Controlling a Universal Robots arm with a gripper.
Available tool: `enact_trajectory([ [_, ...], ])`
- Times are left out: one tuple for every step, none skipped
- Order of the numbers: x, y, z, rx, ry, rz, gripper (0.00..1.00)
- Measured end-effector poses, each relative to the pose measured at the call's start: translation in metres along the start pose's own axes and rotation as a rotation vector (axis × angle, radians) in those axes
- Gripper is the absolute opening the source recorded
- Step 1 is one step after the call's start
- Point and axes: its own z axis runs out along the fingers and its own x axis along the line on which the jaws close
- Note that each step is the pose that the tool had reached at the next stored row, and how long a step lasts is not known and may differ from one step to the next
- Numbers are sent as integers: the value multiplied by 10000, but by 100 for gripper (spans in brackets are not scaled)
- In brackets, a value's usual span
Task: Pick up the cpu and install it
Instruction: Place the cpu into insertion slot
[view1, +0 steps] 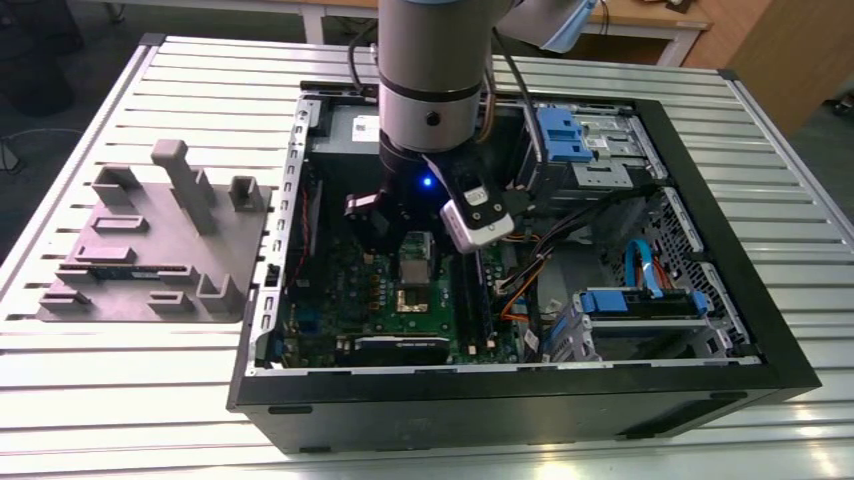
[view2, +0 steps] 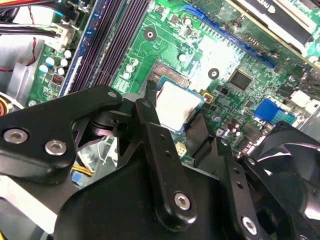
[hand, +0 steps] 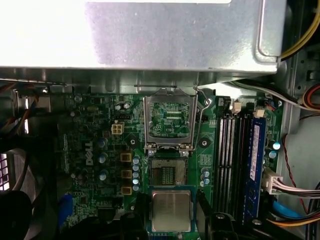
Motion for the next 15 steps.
enact_trajectory([
  [0, 0, 0, 19, 0, 0, 47],
  [0, 0, 0, 38, 0, 0, 47],
  [0, 0, 0, 56, 0, 0, 47],
  [0, 0, 0, 75, 0, 0, 47],
  [0, 0, 0, 93, 0, -1, 47],
  [0, 0, 0, 112, 0, 0, 47],
  [0, 0, 0, 130, 0, -1, 47],
  [0, 0, 0, 149, 0, -1, 47],
  [0, 0, 0, 168, 0, -1, 47],
  [0, 0, 0, 187, 0, -1, 47],
  [0, 0, 0, 205, 1, -2, 47],
  [0, 0, 0, 223, 0, -1, 47],
  [0, 0, 0, 242, 1, -2, 47],
  [0, 0, 0, 260, 1, -2, 47],
  [0, 0, 0, 279, 1, -2, 47],
])
